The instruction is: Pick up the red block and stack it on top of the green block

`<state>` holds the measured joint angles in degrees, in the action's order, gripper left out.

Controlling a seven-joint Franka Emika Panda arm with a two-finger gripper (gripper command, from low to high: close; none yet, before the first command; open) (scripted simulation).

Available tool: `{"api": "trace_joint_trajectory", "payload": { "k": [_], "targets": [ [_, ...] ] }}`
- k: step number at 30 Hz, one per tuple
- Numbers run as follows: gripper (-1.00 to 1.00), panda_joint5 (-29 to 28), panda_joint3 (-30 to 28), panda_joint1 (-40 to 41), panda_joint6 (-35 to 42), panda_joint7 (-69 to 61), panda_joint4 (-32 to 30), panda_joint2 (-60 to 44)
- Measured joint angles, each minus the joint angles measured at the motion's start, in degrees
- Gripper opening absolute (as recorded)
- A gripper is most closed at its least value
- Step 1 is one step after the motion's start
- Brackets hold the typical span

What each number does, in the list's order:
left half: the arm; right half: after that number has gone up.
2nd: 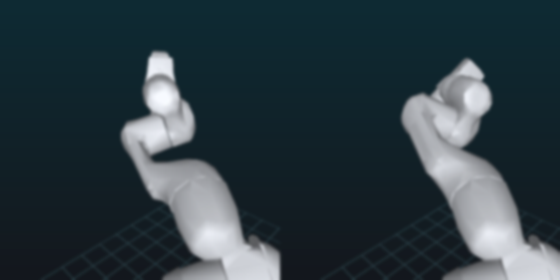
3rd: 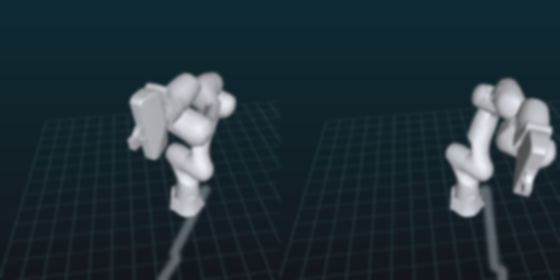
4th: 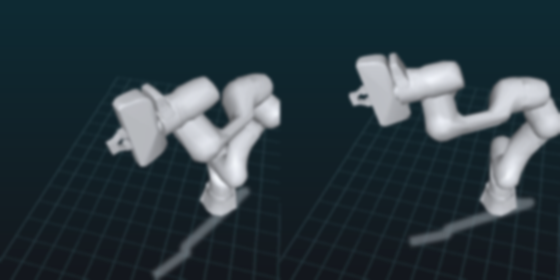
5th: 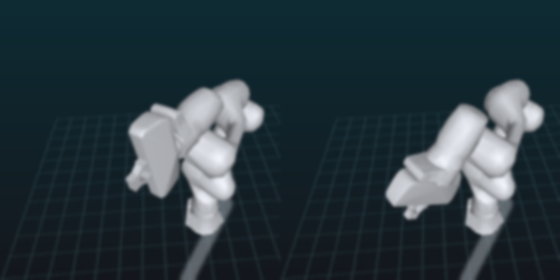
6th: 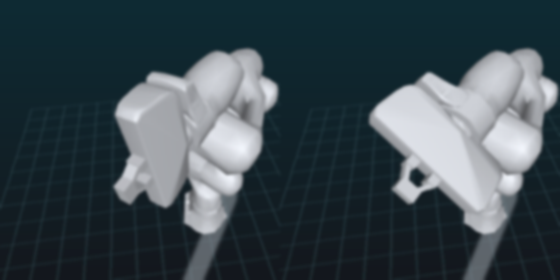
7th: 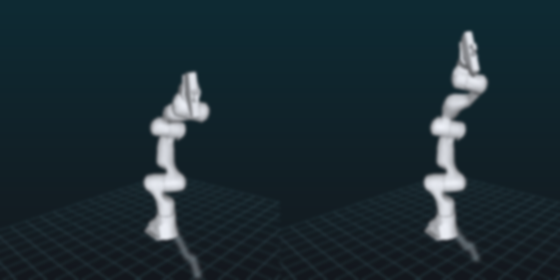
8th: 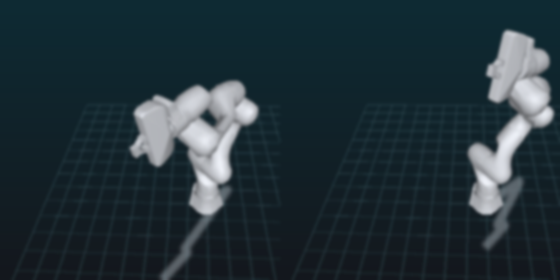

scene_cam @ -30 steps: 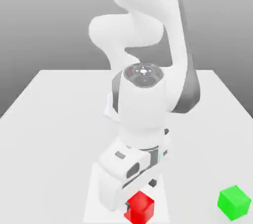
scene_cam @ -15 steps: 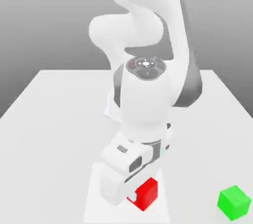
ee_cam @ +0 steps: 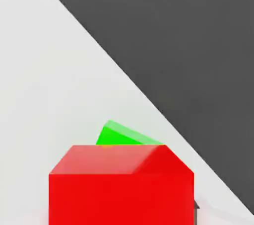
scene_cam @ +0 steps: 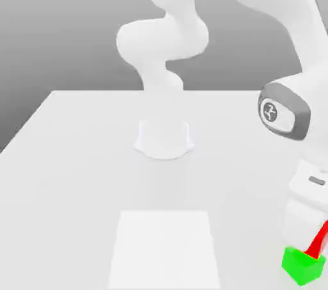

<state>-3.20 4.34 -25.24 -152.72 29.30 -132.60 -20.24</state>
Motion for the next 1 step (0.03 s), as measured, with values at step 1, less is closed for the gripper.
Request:
{"api": "trace_joint_trajectory", "payload": {
  "k": [1],
  "targets": [
    [1.0,0.0,0.0,0.0,0.0,0.0,0.0,0.0]
  ]
}}
